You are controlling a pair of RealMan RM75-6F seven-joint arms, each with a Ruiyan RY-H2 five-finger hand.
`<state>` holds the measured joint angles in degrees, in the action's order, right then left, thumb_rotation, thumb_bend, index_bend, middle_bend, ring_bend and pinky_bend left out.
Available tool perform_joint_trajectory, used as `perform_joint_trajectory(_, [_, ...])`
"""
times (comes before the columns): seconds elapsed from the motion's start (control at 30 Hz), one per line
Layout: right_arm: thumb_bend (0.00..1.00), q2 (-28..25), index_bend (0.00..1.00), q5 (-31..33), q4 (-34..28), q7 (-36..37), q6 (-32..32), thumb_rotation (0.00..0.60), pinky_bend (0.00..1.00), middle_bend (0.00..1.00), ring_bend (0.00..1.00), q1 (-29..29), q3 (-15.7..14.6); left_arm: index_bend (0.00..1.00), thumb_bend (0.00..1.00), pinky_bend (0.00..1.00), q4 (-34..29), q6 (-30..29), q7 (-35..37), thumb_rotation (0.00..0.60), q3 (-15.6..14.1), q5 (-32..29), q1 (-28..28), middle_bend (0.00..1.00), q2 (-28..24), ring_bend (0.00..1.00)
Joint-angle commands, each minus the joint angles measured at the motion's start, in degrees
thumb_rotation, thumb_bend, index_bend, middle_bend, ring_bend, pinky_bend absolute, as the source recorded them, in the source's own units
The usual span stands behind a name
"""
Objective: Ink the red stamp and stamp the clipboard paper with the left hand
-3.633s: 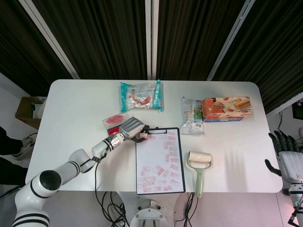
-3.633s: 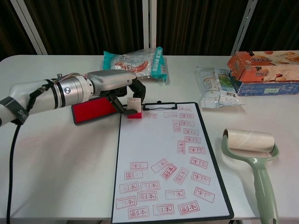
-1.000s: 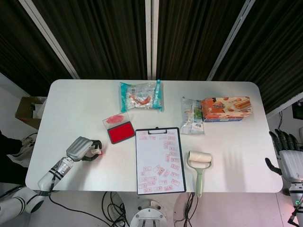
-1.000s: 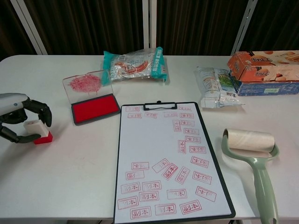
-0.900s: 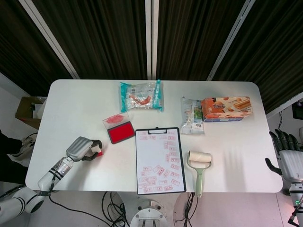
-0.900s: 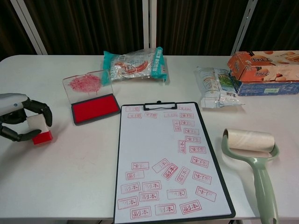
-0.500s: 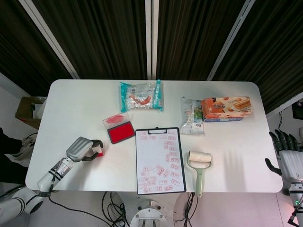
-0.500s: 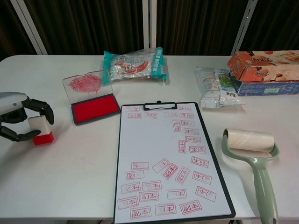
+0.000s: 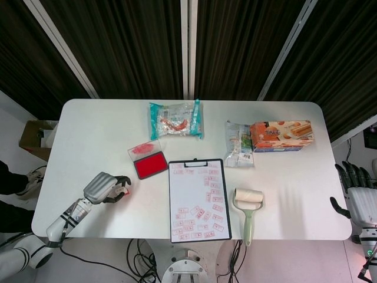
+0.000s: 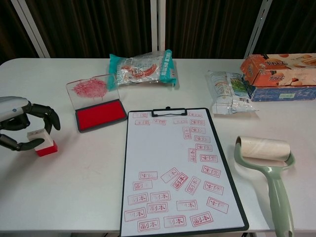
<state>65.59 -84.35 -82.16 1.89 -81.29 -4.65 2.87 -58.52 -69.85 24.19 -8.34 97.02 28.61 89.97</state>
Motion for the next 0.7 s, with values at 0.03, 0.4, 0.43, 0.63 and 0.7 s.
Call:
perform_joint_trajectory(0.03, [0.23, 0.0, 0.00, 0.0, 0.0, -0.1, 0.0, 0.600, 0.00, 0.00, 0.00, 0.0, 0.0, 0.37, 0.37, 1.00, -0.3, -0.1, -0.2, 0.600, 0.0, 0.2, 0.0, 0.48, -0.2, 1.00])
perform_joint_trajectory(0.4, [0.23, -0.2, 0.00, -0.1, -0.4, -0.2, -0.3, 0.600, 0.00, 0.00, 0.00, 0.0, 0.1, 0.34, 0.35, 1.00, -4.0, -3.4, -1.5, 0.600, 0.5, 1.2, -0.5, 0.46, -2.4, 1.00])
perform_joint_trajectory(0.43, [0.23, -0.3, 0.00, -0.1, -0.4, -0.3, -0.3, 0.600, 0.00, 0.00, 0.00, 0.0, 0.1, 0.33, 0.35, 1.00, -4.9, -4.1, -1.4, 0.600, 0.8, 1.2, -0.6, 0.45, -2.9, 1.00])
perform_joint_trajectory(0.63, [0.23, -0.4, 0.00, -0.3, -0.8, -0.2, -0.5, 0.600, 0.00, 0.00, 0.00, 0.0, 0.2, 0.32, 0.29, 1.00, -11.6, -12.2, -4.2, 0.600, 5.4, 0.3, -1.8, 0.42, -8.4, 0.97])
perform_joint_trajectory(0.7, [0.23, -0.5, 0.00, -0.4, -1.0, -0.2, -0.6, 0.600, 0.00, 0.00, 0.00, 0.0, 0.2, 0.30, 0.24, 0.98, -14.0, -16.1, -6.4, 0.600, 7.6, -0.9, -3.2, 0.38, -10.7, 0.86])
